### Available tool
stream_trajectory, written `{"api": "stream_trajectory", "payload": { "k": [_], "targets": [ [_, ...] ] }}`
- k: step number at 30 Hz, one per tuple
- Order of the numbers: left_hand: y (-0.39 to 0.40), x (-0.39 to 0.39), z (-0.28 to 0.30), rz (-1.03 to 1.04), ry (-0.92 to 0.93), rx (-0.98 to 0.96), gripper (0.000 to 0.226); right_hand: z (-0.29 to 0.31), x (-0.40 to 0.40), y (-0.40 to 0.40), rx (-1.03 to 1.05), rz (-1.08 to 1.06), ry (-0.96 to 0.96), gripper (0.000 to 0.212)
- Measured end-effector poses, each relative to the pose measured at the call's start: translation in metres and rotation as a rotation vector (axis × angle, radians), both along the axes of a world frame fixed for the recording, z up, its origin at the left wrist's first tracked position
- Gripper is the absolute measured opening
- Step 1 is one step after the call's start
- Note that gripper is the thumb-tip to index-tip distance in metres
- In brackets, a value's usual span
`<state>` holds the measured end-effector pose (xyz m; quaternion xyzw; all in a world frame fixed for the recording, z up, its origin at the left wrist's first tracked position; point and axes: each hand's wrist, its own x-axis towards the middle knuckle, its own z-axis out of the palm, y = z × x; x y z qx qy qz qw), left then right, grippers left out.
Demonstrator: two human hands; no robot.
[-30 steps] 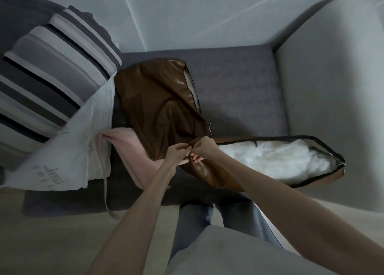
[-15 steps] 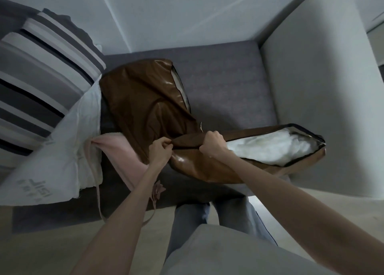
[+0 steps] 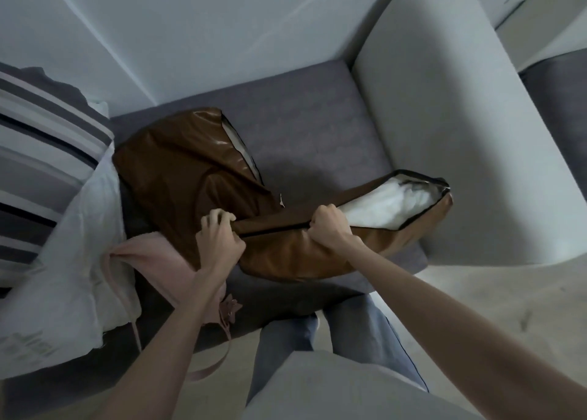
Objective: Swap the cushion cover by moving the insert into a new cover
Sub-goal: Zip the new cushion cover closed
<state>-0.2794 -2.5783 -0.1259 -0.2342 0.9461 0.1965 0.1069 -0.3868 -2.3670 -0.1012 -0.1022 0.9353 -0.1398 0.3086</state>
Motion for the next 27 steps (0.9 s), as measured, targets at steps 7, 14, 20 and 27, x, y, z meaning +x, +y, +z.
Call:
{"api": "stream_trajectory", "payload": {
  "k": [7, 14, 20, 27],
  "targets": [
    [0.065, -0.021, -0.021, -0.375, -0.211, 0.036, 0.048, -0.006, 0.031, -0.042, -0.156, 0.196, -0.031, 0.015],
    [0.063, -0.013, -0.018, -0.302, 0.036, 0.204, 0.038, -0.022, 0.035, -0.024, -0.067, 0.180, -0.108, 0.027],
    [0.071, -0.012, -0.007, -0.400, -0.087, 0.207, 0.037, -0.027, 0.033, -0.001, -0.166, 0.137, -0.286, 0.012],
    [0.082, -0.010, -0.006, -0.394, 0.051, 0.059, 0.011, -0.013, 0.033, 0.006, -0.201, 0.125, -0.132, 0.017]
  ]
}}
